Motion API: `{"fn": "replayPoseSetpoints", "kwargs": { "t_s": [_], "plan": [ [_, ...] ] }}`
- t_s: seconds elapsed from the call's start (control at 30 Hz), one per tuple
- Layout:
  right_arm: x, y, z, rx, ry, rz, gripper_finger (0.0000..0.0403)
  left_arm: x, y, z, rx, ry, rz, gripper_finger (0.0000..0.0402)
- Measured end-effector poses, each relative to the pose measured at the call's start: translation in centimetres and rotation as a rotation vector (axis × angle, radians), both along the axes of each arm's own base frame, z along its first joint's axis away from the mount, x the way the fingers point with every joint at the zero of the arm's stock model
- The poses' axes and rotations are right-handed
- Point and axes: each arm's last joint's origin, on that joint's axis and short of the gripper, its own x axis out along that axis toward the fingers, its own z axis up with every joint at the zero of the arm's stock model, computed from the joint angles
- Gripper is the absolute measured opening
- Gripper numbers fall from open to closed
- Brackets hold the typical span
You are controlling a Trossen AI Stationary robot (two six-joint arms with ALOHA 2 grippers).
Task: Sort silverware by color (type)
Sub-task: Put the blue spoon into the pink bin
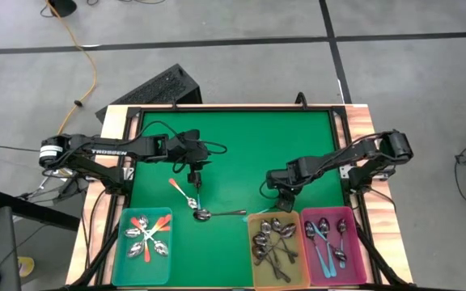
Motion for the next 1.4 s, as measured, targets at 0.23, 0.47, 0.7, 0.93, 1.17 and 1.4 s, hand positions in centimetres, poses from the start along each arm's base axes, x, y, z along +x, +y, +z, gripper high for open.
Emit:
{"fn": "replayPoseSetpoints", "kwargs": {
  "t_s": [0.23,0.47,0.7,0.93,1.17,1.4],
  "plan": [
    [-0.5,0.0,-1.3,0.064,-0.015,-0.028,0.0199,0.0,0.0,0.0,0.0,0.0,0.0,0.0114],
    [-0.7,0.1,-1.5,0.059,-0.013,-0.009,0.0129,0.0,0.0,0.0,0.0,0.001,0.0,0.0114],
    [-0.7,0.2,-1.5,0.066,-0.012,-0.006,0.004,0.0,0.0,0.0,0.0,0.001,0.0,0.0114],
    [-0.5,0.0,-1.4,0.071,-0.028,-0.014,0.0007,0.0,0.0,0.0,0.0,0.001,0.0,0.0114],
    [0.1,-0.9,-1.0,0.012,-0.065,-0.018,0.0006,0.0,0.0,0.0,0.0,0.002,0.0,0.0114],
    [1.0,-2.2,0.1,-0.096,-0.091,-0.006,0.0006,0.0,0.0,0.0,0.0,0.001,0.0,0.0114]
  ]
}}
